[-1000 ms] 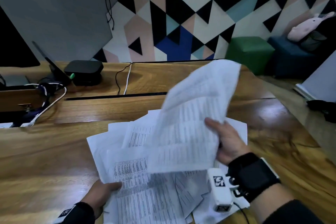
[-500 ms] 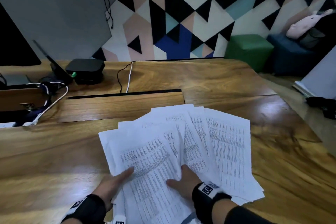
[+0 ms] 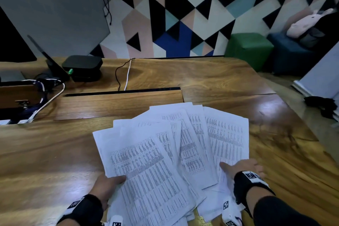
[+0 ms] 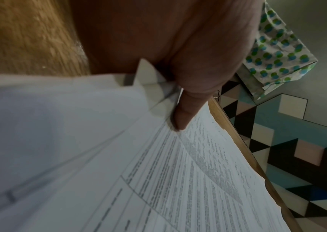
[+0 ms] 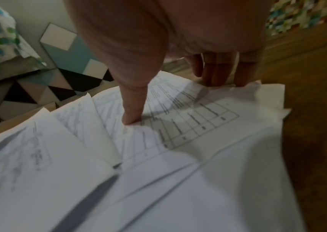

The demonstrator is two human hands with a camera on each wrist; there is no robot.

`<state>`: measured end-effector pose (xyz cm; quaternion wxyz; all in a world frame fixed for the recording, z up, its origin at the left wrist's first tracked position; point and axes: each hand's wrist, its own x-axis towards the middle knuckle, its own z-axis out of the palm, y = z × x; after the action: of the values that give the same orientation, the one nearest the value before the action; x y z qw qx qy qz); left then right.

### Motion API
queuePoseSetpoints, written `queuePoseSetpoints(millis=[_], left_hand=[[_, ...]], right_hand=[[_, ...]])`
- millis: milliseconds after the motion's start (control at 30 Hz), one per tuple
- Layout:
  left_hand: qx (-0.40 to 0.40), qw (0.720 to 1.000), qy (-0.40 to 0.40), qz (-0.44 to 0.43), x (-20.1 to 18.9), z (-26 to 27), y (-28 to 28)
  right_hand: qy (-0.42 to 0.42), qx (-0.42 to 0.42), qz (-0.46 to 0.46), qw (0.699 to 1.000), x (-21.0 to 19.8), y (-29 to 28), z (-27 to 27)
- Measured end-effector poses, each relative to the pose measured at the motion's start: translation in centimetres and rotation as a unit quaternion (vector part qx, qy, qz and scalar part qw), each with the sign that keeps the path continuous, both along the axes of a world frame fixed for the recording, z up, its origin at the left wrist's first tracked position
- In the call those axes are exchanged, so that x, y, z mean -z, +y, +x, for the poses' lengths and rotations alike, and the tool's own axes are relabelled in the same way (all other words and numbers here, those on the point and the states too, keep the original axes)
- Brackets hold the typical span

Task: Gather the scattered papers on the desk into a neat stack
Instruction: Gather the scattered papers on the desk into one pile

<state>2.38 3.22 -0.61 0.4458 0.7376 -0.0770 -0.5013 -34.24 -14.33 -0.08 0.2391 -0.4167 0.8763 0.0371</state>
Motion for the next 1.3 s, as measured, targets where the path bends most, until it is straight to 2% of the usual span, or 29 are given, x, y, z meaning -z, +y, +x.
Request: queuePoseSetpoints(millis=[200,333,467,600,733,867,1067,1133,1233,1300], left_hand=[[-0.01,1.0,0.001,0.014,0.1,0.1,-0.1],[-0.01,1.0,0.002,0.012,-0.1,-0.2,0.0],[-0.012,1.0,0.002,0.013,0.0,-0.3,-0.1],[-0.016,1.0,-0.002,0.017,0.4,-0.2,-0.1],[-0.023,0.999,-0.009,0.024,0.8,-0.1,-0.1],[-0.024,0.999,-0.01,0.03,0.8,0.0,-0.2],[-0.018,0.999,0.003,0.036,0.8,0.2,-0.2],[-0.014,0.999,0.003,0.035,0.6,0.2,-0.2],[-0.009,0.999,0.0,0.032,0.2,0.1,-0.3],[-0.007,1.0,-0.004,0.028,0.0,0.0,-0.3]], right_hand=[[-0.08,0.017,-0.005,0.997,1.3,-0.5,0.5],[-0.041,0.027,0.003,0.999,0.7,-0.4,0.6],[-0.039,0.021,0.009,0.999,0.4,-0.3,0.8],[-0.113,0.014,-0.025,0.993,0.8,-0.5,0.7],[-0.23,0.071,-0.057,0.969,0.3,-0.7,0.2],[-0.351,0.072,-0.052,0.932,-0.4,-1.0,-0.7],[-0.447,0.115,-0.095,0.882,-2.3,-1.8,-1.3],[-0.404,0.083,-0.146,0.899,-3.5,-2.4,-1.3],[-0.24,-0.058,-0.227,0.942,-8.0,-2.8,-0.9],[-0.183,-0.133,-0.285,0.932,-11.3,-2.5,-0.3]])
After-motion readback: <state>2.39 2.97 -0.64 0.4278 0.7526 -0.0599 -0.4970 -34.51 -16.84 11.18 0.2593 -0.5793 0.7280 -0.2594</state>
